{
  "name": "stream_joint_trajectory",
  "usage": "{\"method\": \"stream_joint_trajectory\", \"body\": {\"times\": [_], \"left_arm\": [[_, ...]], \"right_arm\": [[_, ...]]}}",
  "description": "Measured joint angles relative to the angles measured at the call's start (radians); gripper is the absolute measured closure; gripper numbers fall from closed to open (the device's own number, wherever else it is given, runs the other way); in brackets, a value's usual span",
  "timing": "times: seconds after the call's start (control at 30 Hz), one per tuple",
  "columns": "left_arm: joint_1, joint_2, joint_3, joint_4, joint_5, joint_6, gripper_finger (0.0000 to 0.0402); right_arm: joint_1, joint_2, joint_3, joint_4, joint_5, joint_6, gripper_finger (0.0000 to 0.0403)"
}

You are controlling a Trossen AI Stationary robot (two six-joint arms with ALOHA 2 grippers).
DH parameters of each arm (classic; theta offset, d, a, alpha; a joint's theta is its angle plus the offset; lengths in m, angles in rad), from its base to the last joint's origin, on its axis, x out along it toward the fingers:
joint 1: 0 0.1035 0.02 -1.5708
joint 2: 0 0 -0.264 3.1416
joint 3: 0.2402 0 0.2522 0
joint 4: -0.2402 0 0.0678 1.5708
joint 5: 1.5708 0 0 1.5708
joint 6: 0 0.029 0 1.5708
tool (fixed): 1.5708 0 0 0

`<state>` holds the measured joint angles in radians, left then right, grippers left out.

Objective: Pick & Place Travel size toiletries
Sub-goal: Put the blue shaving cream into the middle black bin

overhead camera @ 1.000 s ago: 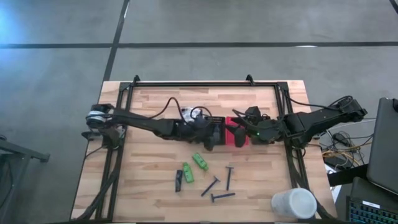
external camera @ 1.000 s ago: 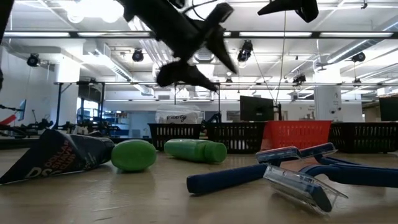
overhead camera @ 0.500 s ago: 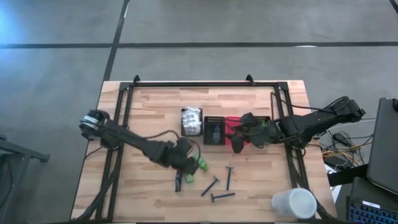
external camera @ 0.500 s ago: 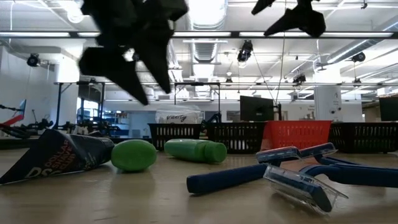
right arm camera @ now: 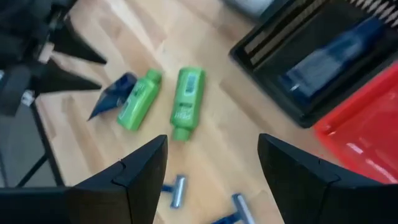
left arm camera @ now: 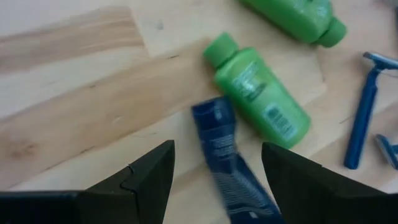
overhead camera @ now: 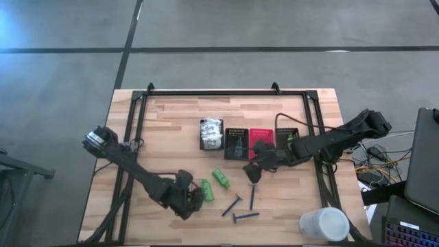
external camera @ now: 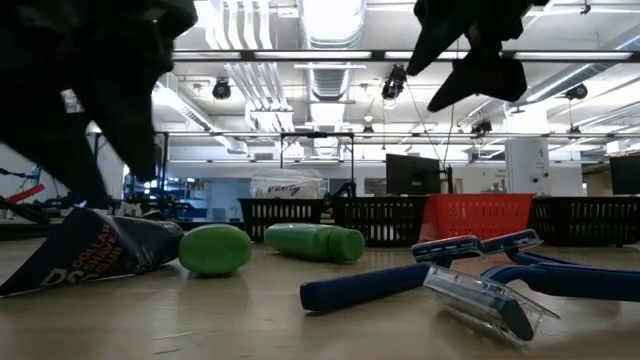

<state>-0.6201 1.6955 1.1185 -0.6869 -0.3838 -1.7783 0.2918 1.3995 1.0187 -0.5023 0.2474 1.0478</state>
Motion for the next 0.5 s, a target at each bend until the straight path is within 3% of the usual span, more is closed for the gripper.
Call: {"method": "stream_joint_trajectory", "body": {"times": [0.5], "left_arm": [[-0.008, 0.067, -0.113, 0.221, 0.044, -0.033, 0.0156]], "right_arm": [[0.023, 0.028, 0.0, 0.072, -0.032, 0.008, 0.0156]]}}
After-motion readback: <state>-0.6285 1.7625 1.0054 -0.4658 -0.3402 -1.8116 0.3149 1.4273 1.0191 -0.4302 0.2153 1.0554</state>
